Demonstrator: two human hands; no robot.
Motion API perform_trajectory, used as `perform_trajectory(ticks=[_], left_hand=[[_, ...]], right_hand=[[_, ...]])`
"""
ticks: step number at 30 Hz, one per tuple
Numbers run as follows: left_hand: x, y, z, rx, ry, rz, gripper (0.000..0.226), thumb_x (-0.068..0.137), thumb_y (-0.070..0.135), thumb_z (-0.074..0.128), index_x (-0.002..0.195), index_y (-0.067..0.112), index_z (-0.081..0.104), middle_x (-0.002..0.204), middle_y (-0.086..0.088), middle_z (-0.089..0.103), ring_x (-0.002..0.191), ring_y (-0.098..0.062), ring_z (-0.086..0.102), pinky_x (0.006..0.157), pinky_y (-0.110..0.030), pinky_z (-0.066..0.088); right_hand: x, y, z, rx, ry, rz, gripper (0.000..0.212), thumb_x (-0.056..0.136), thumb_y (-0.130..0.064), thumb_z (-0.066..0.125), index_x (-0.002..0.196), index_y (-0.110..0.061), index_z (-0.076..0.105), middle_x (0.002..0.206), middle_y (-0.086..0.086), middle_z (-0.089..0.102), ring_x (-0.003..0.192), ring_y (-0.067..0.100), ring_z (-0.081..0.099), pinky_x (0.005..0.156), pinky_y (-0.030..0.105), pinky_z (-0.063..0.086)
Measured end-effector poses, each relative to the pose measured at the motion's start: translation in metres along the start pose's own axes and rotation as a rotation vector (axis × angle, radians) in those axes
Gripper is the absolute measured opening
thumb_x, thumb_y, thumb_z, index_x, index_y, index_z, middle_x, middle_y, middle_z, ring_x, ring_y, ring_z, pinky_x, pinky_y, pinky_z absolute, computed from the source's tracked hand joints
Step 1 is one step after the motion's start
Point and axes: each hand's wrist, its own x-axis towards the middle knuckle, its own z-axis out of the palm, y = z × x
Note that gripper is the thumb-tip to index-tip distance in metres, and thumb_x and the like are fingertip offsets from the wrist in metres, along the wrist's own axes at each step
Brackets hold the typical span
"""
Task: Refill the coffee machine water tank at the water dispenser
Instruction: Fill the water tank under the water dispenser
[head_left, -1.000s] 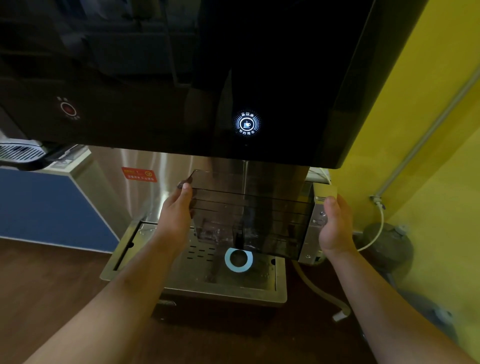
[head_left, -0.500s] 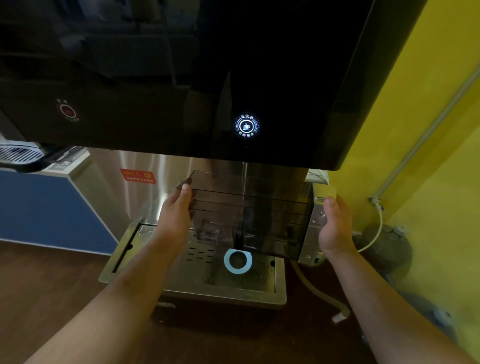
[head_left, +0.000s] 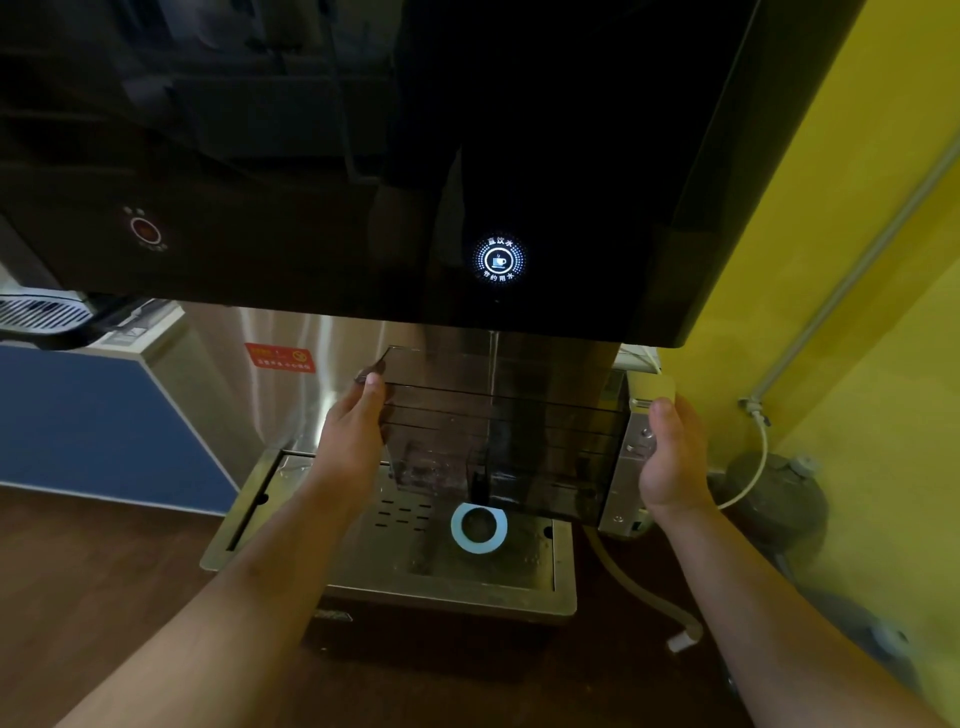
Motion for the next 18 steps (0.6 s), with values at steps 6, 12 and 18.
perform_trajectory(ticks=[6, 12, 18], left_hand=[[0.0012, -0.0004, 0.0002, -0.012, 0.011, 0.005, 0.029, 0.106, 0.029, 0.033, 0.092, 0.034, 0.058, 0.067, 0.022, 0.072, 0.067, 0.008, 0.069, 0.069, -0.019, 0.047], [0.0021, 0.0007, 0.0007, -0.022, 0.023, -0.004, 0.028, 0.105, 0.029, 0.034, 0.092, 0.034, 0.059, 0.068, 0.021, 0.073, 0.066, 0.006, 0.069, 0.072, -0.022, 0.047], [0.0022, 0.0001, 0.0015, -0.013, 0.009, 0.005, 0.028, 0.106, 0.029, 0.032, 0.092, 0.035, 0.056, 0.068, 0.024, 0.072, 0.068, 0.009, 0.068, 0.073, -0.021, 0.046]], right_hand=[[0.0006, -0.0031, 0.0031, 0.016, -0.021, -0.028, 0.032, 0.085, -0.036, 0.040, 0.057, -0.043, 0.053, 0.053, -0.023, 0.045, 0.051, -0.004, 0.038, 0.054, 0.012, 0.033], [0.0020, -0.0007, 0.0025, 0.019, -0.007, -0.024, 0.029, 0.085, -0.039, 0.041, 0.059, -0.042, 0.053, 0.055, -0.021, 0.046, 0.053, -0.001, 0.038, 0.055, 0.017, 0.034], [0.0021, -0.0043, 0.0044, 0.025, -0.032, -0.042, 0.031, 0.087, -0.038, 0.040, 0.059, -0.042, 0.053, 0.054, -0.020, 0.046, 0.053, -0.002, 0.037, 0.055, 0.017, 0.034]])
